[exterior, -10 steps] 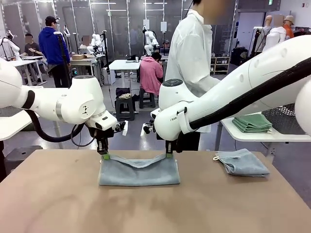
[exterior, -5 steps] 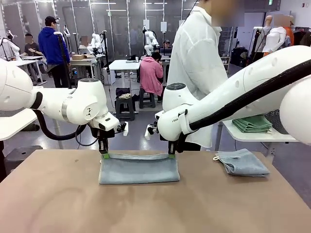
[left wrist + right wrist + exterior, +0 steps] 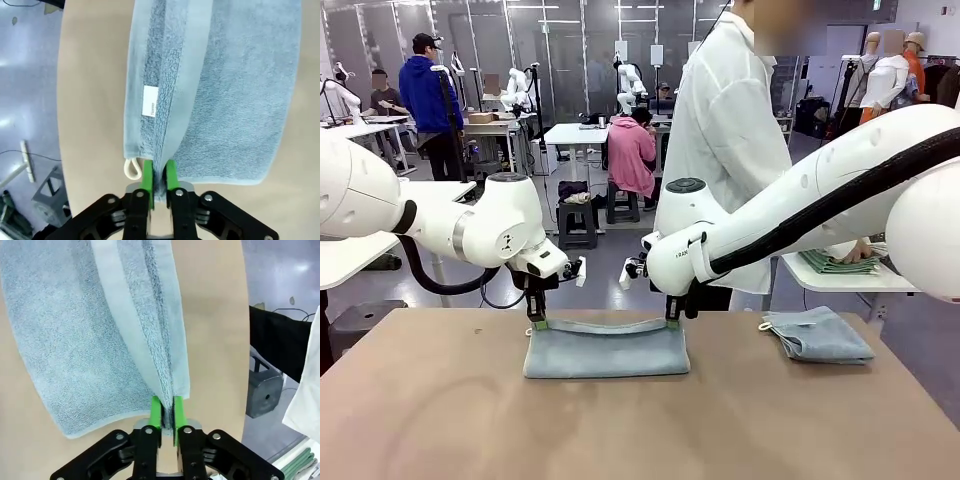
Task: Fold the towels and place them in the basket.
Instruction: When a person lays out a Towel with hook on the table, fold it in half twice.
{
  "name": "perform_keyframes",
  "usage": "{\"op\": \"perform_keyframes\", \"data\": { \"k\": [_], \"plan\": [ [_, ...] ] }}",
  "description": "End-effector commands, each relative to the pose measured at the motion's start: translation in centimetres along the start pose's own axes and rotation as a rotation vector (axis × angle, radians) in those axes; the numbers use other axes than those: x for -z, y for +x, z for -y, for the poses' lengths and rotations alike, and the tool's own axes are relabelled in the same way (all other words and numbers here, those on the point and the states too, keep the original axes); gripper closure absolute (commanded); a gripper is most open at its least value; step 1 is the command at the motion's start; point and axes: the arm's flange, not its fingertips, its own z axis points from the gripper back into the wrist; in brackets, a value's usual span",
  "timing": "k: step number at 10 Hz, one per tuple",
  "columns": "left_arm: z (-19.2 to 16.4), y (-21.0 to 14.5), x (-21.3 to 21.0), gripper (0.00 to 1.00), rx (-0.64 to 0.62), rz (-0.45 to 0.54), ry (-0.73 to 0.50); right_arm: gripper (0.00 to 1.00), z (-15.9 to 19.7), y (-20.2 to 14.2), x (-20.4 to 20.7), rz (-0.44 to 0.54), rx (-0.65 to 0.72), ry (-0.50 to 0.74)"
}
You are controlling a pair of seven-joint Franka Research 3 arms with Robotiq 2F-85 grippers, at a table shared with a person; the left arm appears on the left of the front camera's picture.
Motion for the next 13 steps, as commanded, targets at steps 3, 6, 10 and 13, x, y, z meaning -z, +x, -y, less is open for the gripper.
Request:
{"op": "perform_keyframes", "data": {
  "k": [3, 6, 10, 13],
  "plan": [
    [0.8, -1.8, -2.0, 0.39, 0.030, 0.029, 0.085, 0.37, -0.2, -0.6, -1.3, 0.026, 0.008, -0.058],
    [3.9, -5.7, -10.7, 0.34, 0.113, 0.069, -0.047, 0.34, -2.3, -3.0, -9.5, 0.010, 0.045, 0.001],
    [5.5, -14.0, -17.5, 0.00, 0.146, 0.332, -0.106, 0.00, -6.9, -8.1, -18.4, 0.000, 0.452, 0.025],
    [4.2, -19.9, -17.1, 0.00, 0.083, 0.627, -0.145, 0.00, -9.4, -9.5, -19.0, -0.071, 0.611, 0.071]
  ]
}}
